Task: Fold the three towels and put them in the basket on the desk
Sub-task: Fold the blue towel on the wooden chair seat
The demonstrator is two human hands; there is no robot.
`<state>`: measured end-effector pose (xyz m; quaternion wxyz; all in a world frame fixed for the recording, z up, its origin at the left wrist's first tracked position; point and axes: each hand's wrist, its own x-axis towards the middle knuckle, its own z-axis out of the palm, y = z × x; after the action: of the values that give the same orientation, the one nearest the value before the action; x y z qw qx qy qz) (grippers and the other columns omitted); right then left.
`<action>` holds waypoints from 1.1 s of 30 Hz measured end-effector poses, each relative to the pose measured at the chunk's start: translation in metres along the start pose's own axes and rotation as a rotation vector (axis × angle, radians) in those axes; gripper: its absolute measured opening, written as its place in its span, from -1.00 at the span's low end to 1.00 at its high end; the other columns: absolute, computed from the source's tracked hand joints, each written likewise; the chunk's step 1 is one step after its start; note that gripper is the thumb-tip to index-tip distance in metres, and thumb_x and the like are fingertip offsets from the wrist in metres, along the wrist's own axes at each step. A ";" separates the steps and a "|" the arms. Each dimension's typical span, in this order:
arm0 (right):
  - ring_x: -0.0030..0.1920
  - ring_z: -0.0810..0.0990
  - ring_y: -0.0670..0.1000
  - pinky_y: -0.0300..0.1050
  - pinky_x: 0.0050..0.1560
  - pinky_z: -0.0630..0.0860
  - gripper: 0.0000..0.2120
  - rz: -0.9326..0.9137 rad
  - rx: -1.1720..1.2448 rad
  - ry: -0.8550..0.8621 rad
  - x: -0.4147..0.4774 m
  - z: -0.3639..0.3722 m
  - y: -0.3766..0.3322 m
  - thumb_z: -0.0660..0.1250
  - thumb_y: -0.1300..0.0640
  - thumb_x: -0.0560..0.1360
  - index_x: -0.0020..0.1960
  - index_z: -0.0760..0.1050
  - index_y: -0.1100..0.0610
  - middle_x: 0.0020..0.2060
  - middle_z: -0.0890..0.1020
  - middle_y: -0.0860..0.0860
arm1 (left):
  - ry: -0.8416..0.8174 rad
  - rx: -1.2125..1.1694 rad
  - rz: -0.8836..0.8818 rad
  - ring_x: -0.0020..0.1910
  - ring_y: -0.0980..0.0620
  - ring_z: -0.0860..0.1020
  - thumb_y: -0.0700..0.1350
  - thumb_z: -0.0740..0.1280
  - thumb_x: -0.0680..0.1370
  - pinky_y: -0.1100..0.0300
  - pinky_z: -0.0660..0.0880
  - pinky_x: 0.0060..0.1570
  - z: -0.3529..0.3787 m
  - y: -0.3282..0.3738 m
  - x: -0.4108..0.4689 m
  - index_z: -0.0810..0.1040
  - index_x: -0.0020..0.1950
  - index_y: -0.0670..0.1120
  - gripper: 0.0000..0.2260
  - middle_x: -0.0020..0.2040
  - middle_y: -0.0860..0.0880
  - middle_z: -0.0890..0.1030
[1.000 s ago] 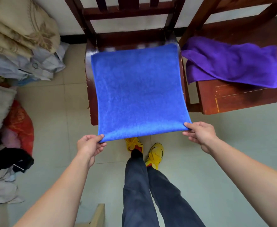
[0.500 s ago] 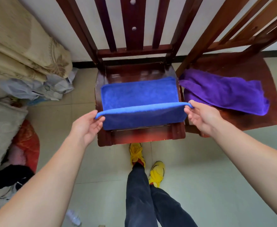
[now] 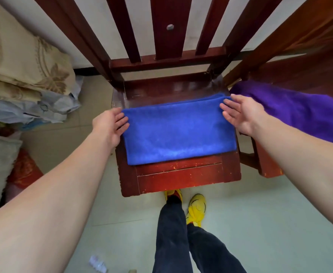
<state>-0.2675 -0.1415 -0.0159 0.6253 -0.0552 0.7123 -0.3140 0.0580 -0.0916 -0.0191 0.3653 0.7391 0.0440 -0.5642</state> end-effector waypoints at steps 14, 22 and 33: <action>-0.09 0.68 -0.07 -0.14 -0.11 0.53 -0.88 -0.028 -0.239 -0.019 0.017 0.065 0.010 0.24 0.24 0.55 -0.01 0.51 0.07 -0.05 0.67 0.01 | -0.199 0.961 0.434 -0.26 0.01 0.48 -0.17 0.37 0.52 0.19 0.38 -0.20 0.032 -0.027 0.024 0.51 0.25 -0.10 -0.70 -0.37 0.04 0.45; -0.33 0.63 -0.08 -0.22 -0.32 0.50 -0.89 -0.019 -0.324 -0.002 -0.029 0.051 0.045 0.31 0.24 0.52 -0.16 0.54 0.09 -0.30 0.64 0.02 | -0.197 1.034 0.435 -0.20 -0.06 0.55 -0.16 0.40 0.46 0.09 0.51 -0.12 0.010 -0.072 -0.019 0.56 -0.03 -0.02 -0.88 -0.35 0.07 0.52; -0.34 0.61 -0.01 -0.14 -0.21 0.50 -0.91 -0.077 -0.797 0.319 -0.019 -0.062 0.061 0.43 0.11 0.37 -0.26 0.60 0.13 -0.26 0.70 0.11 | -0.107 1.403 0.556 -0.10 -0.10 0.55 -0.13 0.39 0.47 0.08 0.47 -0.18 -0.028 -0.098 -0.034 0.53 0.00 -0.09 -0.86 -0.15 -0.04 0.58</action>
<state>-0.3018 -0.0602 -0.0295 0.4249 -0.2698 0.8631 -0.0418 0.0218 0.0086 -0.0355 -0.0603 0.7537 -0.5313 -0.3822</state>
